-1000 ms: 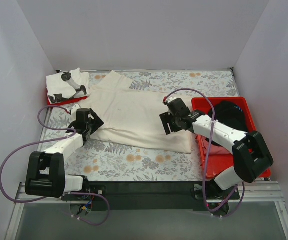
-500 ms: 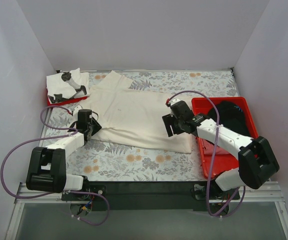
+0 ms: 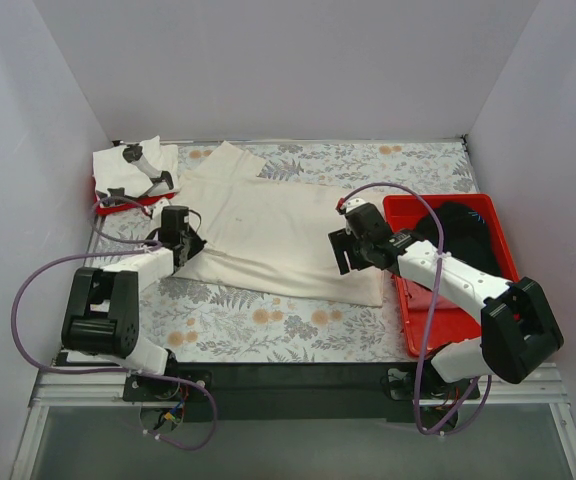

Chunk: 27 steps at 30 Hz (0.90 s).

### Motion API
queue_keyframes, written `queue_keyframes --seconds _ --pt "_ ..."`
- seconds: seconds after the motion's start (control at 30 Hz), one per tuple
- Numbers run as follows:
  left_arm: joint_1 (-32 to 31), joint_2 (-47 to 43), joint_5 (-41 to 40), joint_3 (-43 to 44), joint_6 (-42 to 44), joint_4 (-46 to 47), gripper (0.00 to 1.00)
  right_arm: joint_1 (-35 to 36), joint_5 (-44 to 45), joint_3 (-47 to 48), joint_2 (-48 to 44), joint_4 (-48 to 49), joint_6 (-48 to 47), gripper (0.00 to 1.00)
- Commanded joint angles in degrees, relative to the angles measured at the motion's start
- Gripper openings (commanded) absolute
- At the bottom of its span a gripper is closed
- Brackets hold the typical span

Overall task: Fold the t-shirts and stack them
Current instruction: Fold the tshirt

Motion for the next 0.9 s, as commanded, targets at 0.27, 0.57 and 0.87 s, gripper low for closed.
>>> queue_keyframes --seconds 0.27,0.57,0.87 --pt "-4.15 10.71 -1.05 14.31 1.86 1.35 0.00 -1.27 1.48 0.20 0.76 1.03 -0.37 0.65" --pt "-7.32 17.40 -4.04 23.46 3.80 -1.99 0.13 -1.80 1.48 0.81 2.52 1.03 -0.73 0.65" --pt "-12.94 20.56 -6.41 29.35 7.66 -4.97 0.30 -1.97 1.22 0.99 2.61 1.03 -1.16 0.65"
